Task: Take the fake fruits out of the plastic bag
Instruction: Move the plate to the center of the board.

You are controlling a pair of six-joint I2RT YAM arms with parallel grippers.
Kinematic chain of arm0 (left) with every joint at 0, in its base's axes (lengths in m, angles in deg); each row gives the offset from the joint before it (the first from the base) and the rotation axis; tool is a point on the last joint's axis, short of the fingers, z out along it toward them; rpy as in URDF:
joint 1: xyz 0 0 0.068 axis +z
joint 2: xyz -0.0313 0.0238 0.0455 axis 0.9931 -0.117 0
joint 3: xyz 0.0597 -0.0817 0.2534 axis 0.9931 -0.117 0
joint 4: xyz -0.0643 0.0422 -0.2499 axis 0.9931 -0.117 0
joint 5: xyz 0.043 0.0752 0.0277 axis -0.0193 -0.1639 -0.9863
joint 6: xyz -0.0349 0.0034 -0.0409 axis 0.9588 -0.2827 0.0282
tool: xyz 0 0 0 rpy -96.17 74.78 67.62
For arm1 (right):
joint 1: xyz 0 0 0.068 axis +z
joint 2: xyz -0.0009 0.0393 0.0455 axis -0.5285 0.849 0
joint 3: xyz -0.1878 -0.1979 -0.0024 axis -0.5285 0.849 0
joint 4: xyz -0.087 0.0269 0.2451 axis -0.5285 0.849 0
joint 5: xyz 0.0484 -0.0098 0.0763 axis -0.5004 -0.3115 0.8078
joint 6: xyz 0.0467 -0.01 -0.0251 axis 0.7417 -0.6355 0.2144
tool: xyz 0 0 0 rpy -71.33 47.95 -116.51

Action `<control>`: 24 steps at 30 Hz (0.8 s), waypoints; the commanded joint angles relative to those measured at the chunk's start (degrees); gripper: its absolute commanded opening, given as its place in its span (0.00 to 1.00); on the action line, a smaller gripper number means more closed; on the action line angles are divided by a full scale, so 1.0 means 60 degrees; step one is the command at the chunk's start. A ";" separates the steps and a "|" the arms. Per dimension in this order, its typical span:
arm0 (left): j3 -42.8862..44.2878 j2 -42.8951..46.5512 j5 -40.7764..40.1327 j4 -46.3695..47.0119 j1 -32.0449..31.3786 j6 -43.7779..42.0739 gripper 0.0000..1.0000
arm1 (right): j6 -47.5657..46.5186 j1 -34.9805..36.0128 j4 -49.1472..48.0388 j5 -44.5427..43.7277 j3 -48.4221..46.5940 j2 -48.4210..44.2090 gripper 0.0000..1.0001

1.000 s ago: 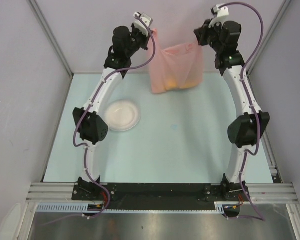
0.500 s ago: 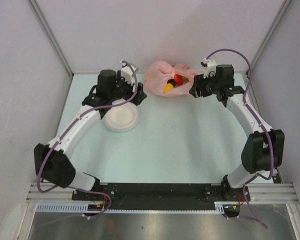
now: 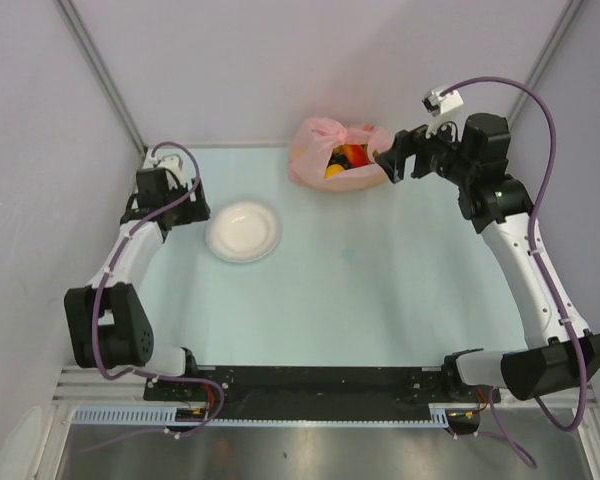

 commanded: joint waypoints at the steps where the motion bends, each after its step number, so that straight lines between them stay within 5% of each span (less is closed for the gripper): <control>1: -0.0515 -0.0609 0.1552 0.0680 0.0521 0.0837 0.79 | 0.0142 0.0181 0.0244 -0.0205 -0.0765 0.0148 0.94; 17: 0.0042 -0.3511 0.3987 0.2130 0.1474 0.1907 0.56 | -0.0210 0.0591 0.1402 -0.1098 -0.0852 0.0470 0.93; 20: 0.0100 -0.3746 0.4850 0.2496 0.1488 0.1994 0.44 | -0.0166 0.0591 0.1373 -0.1289 -0.0882 0.0558 0.93; 24: 0.0042 -0.3893 0.5496 0.2732 0.1342 0.2054 0.00 | -0.0151 0.0606 0.1373 -0.1392 -0.0839 0.0646 0.92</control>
